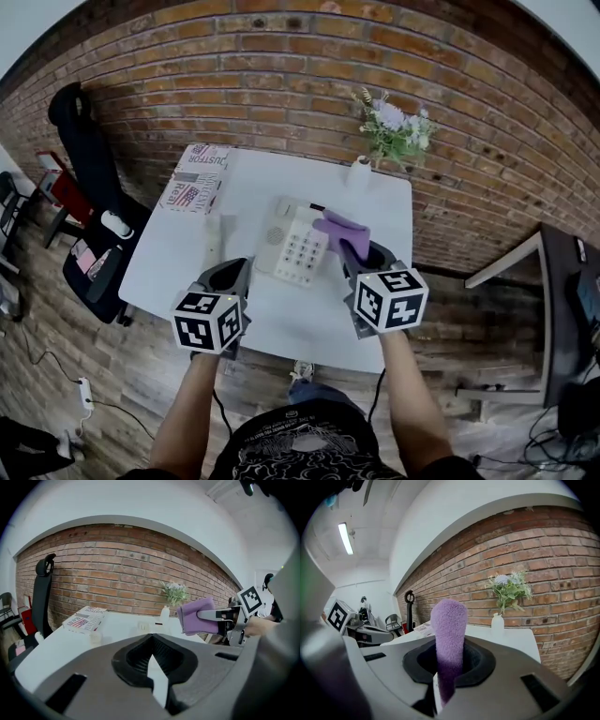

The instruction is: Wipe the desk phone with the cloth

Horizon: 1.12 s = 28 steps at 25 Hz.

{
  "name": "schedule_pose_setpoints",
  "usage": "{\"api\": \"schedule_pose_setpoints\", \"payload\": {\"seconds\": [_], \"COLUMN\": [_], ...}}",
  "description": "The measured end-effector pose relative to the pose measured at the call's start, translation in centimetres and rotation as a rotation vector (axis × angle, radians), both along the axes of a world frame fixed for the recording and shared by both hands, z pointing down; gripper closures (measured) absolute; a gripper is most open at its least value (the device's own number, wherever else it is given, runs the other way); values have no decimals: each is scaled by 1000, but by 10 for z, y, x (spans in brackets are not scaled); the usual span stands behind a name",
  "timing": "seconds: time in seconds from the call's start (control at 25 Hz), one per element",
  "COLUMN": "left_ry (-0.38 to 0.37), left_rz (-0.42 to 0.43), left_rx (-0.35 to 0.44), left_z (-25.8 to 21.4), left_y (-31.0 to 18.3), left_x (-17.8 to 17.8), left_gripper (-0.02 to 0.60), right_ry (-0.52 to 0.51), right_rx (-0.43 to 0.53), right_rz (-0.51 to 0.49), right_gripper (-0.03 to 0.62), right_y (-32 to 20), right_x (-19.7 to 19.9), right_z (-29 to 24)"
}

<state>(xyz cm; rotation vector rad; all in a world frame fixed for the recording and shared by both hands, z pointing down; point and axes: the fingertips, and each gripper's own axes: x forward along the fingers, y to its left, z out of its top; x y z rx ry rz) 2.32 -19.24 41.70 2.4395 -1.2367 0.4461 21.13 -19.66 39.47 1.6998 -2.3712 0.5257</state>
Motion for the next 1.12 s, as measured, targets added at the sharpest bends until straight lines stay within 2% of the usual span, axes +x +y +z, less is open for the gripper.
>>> {"api": "schedule_pose_setpoints", "payload": {"seconds": [0.28, 0.64, 0.84, 1.12], "left_ry": [-11, -30, -19, -10], "left_rz": [29, 31, 50, 119], "left_rx": [-14, -47, -59, -75], "left_z": [7, 23, 30, 33], "left_y": [-48, -73, -80, -90], "left_x": [23, 20, 11, -6], "left_gripper": [577, 577, 577, 577], "right_ry": [14, 20, 10, -65], "right_rx": [-47, -134, -178, -210], "right_rz": [64, 188, 226, 287], "right_gripper": [549, 549, 549, 549], "right_y": [-47, -89, -102, -105], "right_x": [34, 59, 56, 43], "right_z": [26, 72, 91, 101]}}
